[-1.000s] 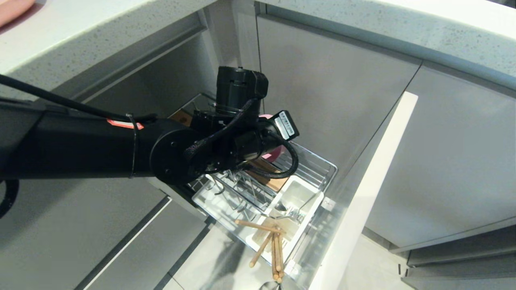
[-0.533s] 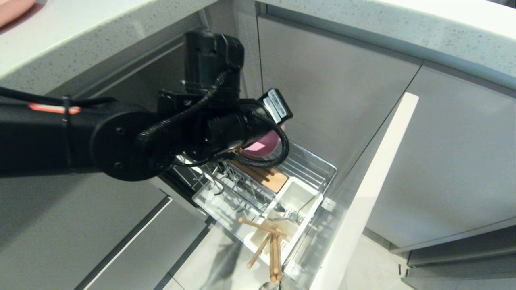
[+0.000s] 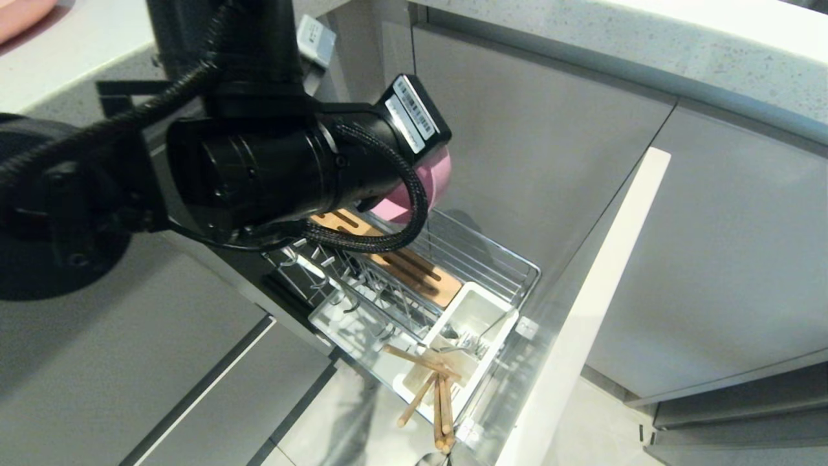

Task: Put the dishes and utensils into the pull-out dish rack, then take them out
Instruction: Take the bowl out of the cupboard

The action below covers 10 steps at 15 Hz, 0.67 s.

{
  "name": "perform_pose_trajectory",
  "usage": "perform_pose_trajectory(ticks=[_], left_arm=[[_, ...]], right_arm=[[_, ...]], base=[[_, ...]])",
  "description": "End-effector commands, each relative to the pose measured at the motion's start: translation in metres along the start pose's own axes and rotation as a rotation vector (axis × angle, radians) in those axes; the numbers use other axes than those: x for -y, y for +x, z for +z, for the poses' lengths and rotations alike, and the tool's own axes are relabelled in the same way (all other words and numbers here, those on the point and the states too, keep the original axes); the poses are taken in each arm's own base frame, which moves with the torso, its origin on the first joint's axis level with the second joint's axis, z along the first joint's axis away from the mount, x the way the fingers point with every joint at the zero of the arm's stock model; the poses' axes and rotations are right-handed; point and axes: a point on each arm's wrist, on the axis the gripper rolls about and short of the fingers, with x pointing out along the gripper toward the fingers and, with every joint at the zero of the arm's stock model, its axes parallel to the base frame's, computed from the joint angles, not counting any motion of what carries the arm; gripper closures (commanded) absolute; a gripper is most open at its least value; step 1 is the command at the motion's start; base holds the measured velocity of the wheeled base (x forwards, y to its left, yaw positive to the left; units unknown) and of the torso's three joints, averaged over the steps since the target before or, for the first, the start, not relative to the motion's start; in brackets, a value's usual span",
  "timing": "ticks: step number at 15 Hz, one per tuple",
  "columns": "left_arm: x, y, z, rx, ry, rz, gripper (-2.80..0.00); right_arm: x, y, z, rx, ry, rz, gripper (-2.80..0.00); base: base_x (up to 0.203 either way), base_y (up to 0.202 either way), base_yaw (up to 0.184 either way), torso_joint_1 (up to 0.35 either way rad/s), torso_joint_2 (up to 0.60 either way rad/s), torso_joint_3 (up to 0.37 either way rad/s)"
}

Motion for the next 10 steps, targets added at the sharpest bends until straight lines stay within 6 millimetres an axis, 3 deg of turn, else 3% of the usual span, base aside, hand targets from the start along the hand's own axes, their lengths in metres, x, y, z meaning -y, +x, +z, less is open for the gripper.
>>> perform_pose_trajectory(ticks=[1, 3, 5, 10], left_arm=[[0.011, -0.030, 0.019, 0.055, 0.003, -0.034, 0.00], [0.024, -0.068, 0.051, 0.144, 0.067, -0.097, 0.00], [0.032, -0.091, 0.072, 0.220, 0.168, -0.136, 0.00], [0.047, -0.123, 0.111, 0.338, 0.312, -0.162, 0.00]], right_arm=[[0.000, 0.000, 0.000, -0.001, 0.000, 0.001, 0.00], [0.000, 0.000, 0.000, -0.001, 0.000, 0.001, 0.00], [0.000, 0.000, 0.000, -0.001, 0.000, 0.000, 0.00], [0.000, 0.000, 0.000, -0.001, 0.000, 0.001, 0.00]], base=[[0.000, 0.000, 0.000, 0.000, 0.00, 0.000], [0.000, 0.000, 0.000, 0.000, 0.00, 0.000], [0.000, 0.000, 0.000, 0.000, 0.00, 0.000], [0.000, 0.000, 0.000, 0.000, 0.00, 0.000]])
